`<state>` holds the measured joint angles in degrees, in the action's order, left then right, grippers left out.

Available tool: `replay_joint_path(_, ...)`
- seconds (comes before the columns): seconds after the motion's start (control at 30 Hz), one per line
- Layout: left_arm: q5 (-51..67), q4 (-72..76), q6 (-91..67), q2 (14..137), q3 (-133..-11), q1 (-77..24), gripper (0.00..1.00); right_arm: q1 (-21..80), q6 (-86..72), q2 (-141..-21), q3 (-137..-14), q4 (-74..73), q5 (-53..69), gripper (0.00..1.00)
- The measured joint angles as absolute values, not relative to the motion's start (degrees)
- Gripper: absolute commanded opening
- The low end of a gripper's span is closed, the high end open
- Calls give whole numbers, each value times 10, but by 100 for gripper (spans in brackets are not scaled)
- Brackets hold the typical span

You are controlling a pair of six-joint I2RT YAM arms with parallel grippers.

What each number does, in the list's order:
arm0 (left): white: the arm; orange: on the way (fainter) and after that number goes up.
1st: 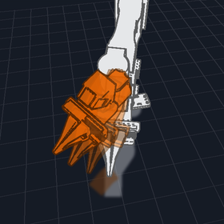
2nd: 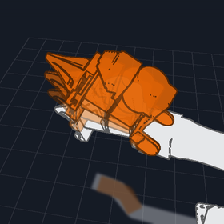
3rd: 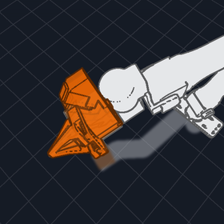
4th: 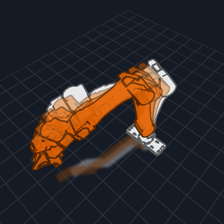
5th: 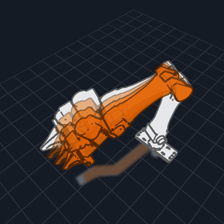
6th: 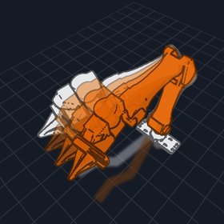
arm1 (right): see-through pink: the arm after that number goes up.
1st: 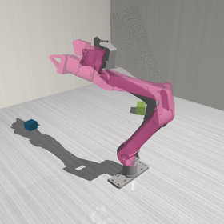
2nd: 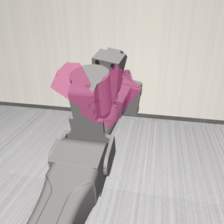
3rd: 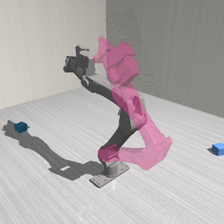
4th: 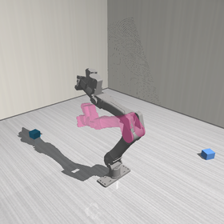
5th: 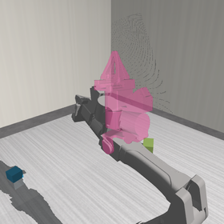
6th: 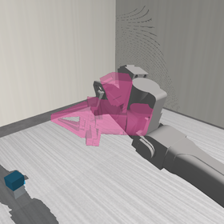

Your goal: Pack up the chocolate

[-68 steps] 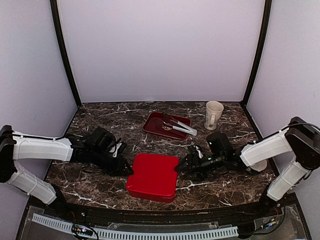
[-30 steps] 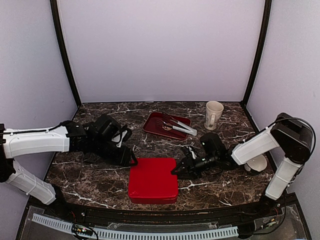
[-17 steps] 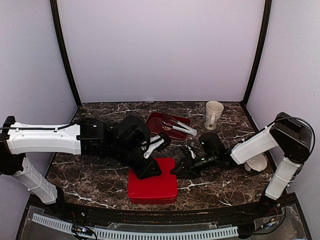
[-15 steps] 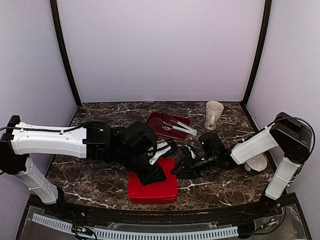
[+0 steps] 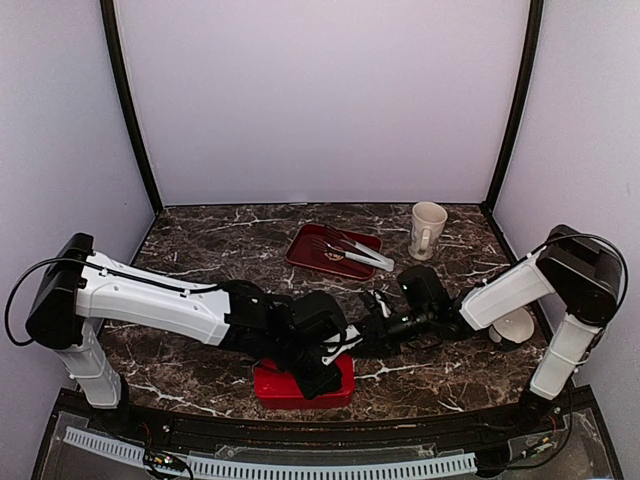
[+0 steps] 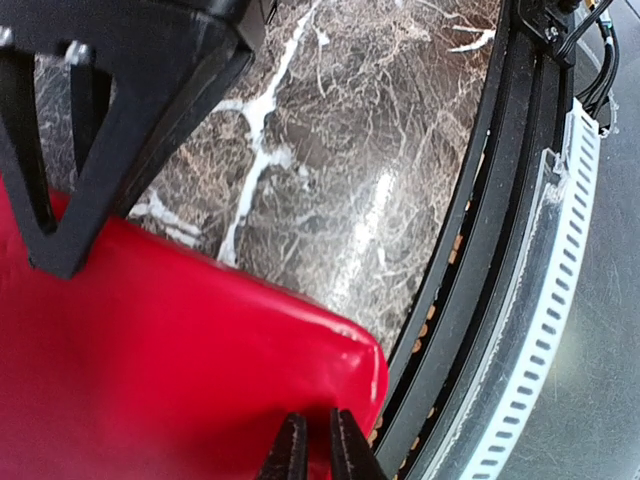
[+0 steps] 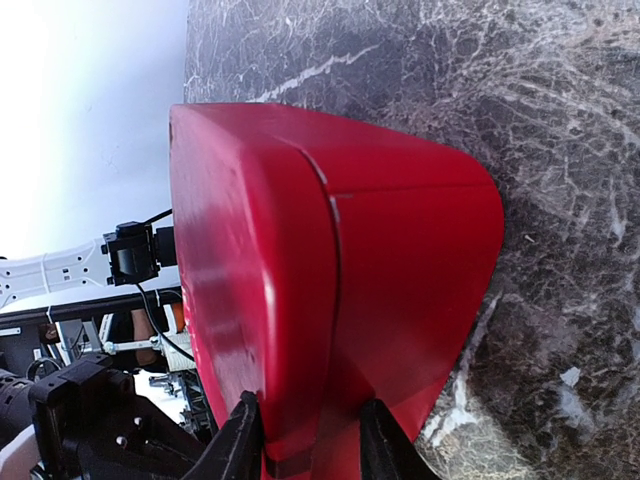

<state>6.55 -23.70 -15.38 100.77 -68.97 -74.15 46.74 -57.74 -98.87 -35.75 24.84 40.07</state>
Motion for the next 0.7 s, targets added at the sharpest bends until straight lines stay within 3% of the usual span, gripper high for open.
replay_joint_path(0.2,51,-288,-171,973,-672,-734,11,467,-577,-989,-357,249,401,33)
replay_joint_path(0.53,19,-381,-248,812,-578,-702,12,467,-574,-988,-357,247,399,34)
replay_joint_path(0.7,20,-371,-283,811,-526,-666,13,469,-571,-987,-358,244,396,36)
